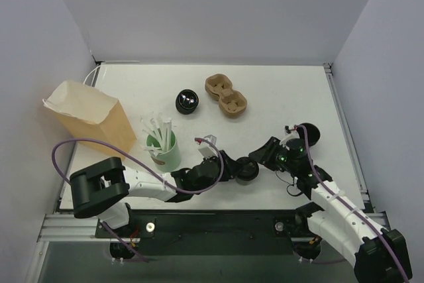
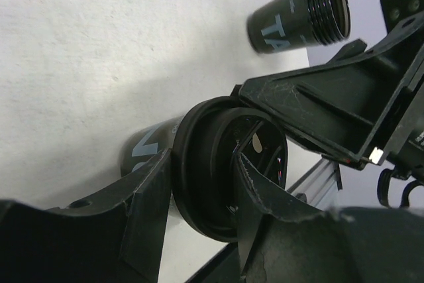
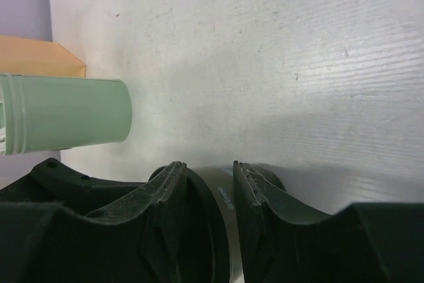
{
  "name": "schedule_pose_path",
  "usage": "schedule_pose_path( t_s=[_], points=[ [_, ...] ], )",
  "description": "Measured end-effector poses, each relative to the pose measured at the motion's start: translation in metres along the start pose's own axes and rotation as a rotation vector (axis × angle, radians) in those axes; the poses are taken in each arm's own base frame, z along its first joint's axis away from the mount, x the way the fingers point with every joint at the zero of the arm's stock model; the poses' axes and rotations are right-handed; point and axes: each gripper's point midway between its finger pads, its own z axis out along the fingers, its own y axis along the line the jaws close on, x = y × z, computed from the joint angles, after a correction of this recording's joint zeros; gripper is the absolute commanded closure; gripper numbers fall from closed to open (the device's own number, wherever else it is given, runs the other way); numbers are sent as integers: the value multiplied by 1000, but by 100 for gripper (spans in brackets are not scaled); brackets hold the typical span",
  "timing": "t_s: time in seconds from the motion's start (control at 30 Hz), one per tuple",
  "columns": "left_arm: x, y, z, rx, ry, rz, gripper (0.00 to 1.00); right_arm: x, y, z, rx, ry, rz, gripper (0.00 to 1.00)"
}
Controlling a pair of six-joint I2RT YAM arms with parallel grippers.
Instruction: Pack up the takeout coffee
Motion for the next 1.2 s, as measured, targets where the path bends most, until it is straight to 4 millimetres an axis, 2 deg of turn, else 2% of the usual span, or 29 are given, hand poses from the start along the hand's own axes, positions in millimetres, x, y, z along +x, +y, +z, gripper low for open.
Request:
schedule_pose_path(
  t_s=[0.1, 0.17, 0.3, 0.37, 0.53, 0.73, 0.97, 1.2],
  points=[
    [10, -7, -1, 12, 27, 1, 71, -5, -6, -9, 71, 14, -31, 51],
    [15, -9, -3, 15, 41, -1, 71, -15, -5, -16, 105, 5, -45, 47],
    [16, -9, -5, 10, 44, -6, 71, -40, 9, -31, 130, -27, -76, 43],
    [16, -9, -5, 6, 46, -9, 71, -43, 14, -37, 130, -29, -80, 43],
    [16, -9, -6, -2, 48, -19, 71, -26, 7, -55, 164, 11, -44, 43],
    [17, -10, -7, -12, 50, -12, 71, -8, 7, -74, 97, -12, 13, 45],
    [19, -11, -7, -26, 54, -1, 71, 24, -12, -68, 86, 54, 106, 46],
    [19, -11, -7, -31, 49, 3, 71, 34, -15, -65, 48, 49, 173, 48]
  ],
)
